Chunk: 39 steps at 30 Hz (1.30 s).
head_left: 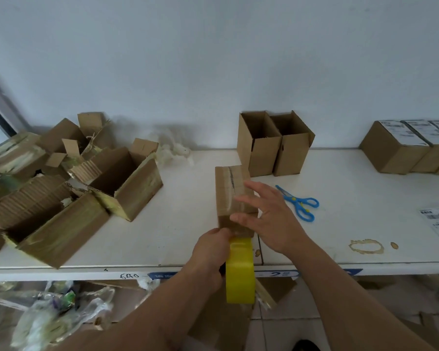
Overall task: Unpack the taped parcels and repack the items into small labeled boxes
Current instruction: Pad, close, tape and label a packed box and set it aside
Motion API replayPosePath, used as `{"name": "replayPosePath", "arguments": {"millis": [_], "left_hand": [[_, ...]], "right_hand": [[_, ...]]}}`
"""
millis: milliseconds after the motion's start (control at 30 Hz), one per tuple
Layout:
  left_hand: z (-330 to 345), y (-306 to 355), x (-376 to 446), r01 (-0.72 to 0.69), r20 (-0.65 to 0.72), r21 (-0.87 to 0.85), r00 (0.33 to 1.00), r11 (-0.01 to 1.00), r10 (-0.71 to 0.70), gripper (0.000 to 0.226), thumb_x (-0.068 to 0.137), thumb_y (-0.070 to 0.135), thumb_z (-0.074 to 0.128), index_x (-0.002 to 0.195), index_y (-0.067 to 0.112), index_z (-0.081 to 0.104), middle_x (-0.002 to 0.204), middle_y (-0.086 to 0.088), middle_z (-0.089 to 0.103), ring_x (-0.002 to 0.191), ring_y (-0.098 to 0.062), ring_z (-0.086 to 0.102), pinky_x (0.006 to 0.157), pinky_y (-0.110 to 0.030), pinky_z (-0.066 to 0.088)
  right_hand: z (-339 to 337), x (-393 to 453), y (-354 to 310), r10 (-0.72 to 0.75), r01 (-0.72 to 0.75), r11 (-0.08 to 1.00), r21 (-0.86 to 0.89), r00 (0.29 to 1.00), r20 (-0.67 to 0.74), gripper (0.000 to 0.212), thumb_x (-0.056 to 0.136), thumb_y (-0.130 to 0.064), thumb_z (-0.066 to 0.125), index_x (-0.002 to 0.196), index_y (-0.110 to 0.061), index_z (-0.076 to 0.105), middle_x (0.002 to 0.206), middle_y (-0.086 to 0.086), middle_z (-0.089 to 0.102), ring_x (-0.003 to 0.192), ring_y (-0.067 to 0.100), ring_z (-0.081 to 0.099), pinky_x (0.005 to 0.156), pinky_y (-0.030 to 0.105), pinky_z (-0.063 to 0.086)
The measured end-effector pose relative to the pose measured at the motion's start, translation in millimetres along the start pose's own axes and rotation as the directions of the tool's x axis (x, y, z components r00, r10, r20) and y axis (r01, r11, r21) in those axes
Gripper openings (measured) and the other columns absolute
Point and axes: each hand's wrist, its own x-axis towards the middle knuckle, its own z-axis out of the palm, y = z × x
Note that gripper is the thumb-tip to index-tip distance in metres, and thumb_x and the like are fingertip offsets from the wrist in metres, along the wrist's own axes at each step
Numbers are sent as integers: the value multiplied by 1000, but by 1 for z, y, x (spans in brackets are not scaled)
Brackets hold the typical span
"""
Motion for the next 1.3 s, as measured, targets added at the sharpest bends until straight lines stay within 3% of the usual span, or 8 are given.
{"name": "replayPosePath", "arguments": {"millis": [200,367,533,667,867,1100,1200,1300], "left_hand": [[-6,2,-5,-45,11,101,999,994,44,12,99,18,54,100,8,60,83,-9,61,66,-17,59,38,-14,43],[-8,2,-4,-11,48,82,999,997,7,12,94,22,61,103,14,65,96,-15,68,79,-26,66,56,-29,55],[-18,-5,-8,8,66,109,998,994,-15,12,94,21,62,103,14,67,96,-14,66,78,-25,64,56,-28,51],[-31,1,-16,-62,74,97,996,993,55,13,94,24,62,101,16,70,101,-17,68,82,-27,67,64,-34,57],[-48,8,-23,-195,45,186,981,963,189,15,98,32,57,100,27,71,101,-3,68,89,-22,67,59,-26,53],[-63,14,-19,-347,46,382,933,856,358,17,101,35,50,93,33,66,106,5,60,95,-14,56,68,-26,45],[-65,14,-13,-391,49,493,904,777,424,20,102,36,48,85,39,60,113,5,53,94,-10,51,71,-26,42],[-63,14,-6,-435,63,509,879,743,472,24,103,35,46,82,41,56,115,4,52,92,-6,49,83,-30,44]], "right_hand": [[20,2,18,-22,22,999,-28,1000,-10,40,87,-49,63,125,-38,60,151,-14,32,133,11,29,105,25,28],[25,3,24,-41,40,998,-49,999,-28,37,87,-44,66,122,-35,59,149,-12,31,128,13,31,102,26,30],[28,5,25,-83,78,994,-79,994,-68,39,83,-42,71,119,-32,60,145,-10,35,120,12,30,98,24,28],[28,6,25,-94,87,993,-84,992,-82,42,80,-44,73,117,-29,60,142,-8,36,116,11,29,95,23,28],[29,8,21,-70,61,991,-116,994,-78,47,76,-43,77,117,-29,57,142,-8,34,119,15,33,96,26,32],[21,5,1,-5,-11,987,-161,996,-93,44,83,-49,68,121,-31,55,147,-10,33,134,15,23,110,40,27],[25,-6,-28,17,-28,999,-43,973,-232,30,89,-47,62,114,-32,58,132,-11,44,124,10,36,103,33,38],[38,-25,-54,156,-128,972,199,979,-131,23,89,-42,64,109,-40,53,116,-13,52,103,0,52,85,15,44]]}}
